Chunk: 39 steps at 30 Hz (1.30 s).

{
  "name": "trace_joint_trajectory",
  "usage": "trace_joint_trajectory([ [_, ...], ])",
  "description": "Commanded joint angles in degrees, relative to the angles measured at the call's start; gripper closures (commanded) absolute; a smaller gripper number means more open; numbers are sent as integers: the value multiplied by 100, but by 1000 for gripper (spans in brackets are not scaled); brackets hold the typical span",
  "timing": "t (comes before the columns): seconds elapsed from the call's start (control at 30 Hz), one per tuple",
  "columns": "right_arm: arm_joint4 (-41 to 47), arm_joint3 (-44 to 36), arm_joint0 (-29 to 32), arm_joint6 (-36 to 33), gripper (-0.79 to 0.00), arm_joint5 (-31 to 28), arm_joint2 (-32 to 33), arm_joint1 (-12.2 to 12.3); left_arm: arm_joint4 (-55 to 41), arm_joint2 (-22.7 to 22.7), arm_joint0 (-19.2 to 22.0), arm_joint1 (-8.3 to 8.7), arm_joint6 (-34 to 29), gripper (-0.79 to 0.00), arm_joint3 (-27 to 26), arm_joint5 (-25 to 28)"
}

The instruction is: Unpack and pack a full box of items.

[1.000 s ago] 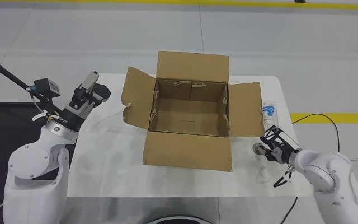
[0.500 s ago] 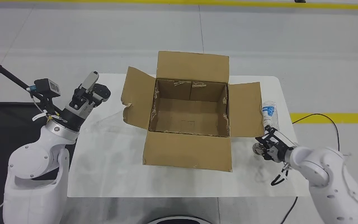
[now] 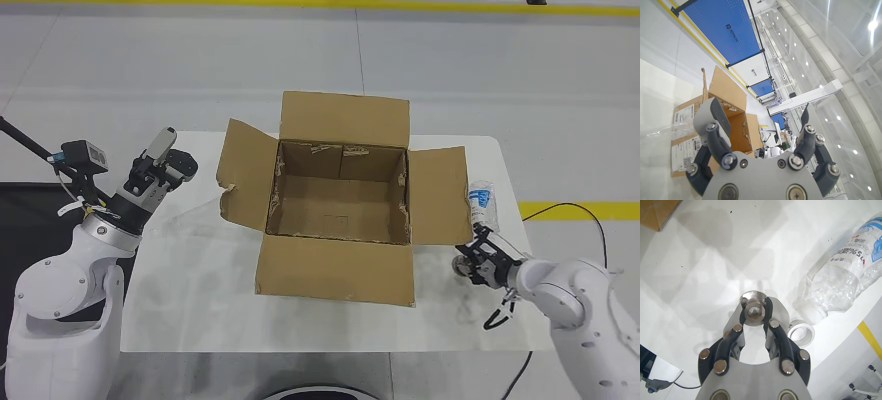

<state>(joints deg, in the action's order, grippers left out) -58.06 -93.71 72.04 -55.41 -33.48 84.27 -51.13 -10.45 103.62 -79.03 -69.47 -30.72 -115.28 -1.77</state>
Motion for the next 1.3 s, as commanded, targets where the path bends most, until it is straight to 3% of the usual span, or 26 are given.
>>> trace_joint_trajectory([
  [0.0,25,-23,29,51,0,8,48,9,0,0,0,0,0,-785,0,0],
  [0.3,606,-548,345,370,0,108,898,102,0,0,0,0,0,-785,0,0],
  [0.6,2306,-1477,719,539,0,36,2224,195,0,0,0,0,0,-785,0,0],
  [0.8,3642,-1683,599,575,0,-354,2530,250,0,0,0,0,0,-785,0,0],
  [1.0,4301,-1661,21,247,0,-514,2027,328,0,0,0,0,0,-785,0,0],
  [1.27,3571,-1713,-1440,101,0,333,106,262,0,0,0,0,0,-785,0,0],
])
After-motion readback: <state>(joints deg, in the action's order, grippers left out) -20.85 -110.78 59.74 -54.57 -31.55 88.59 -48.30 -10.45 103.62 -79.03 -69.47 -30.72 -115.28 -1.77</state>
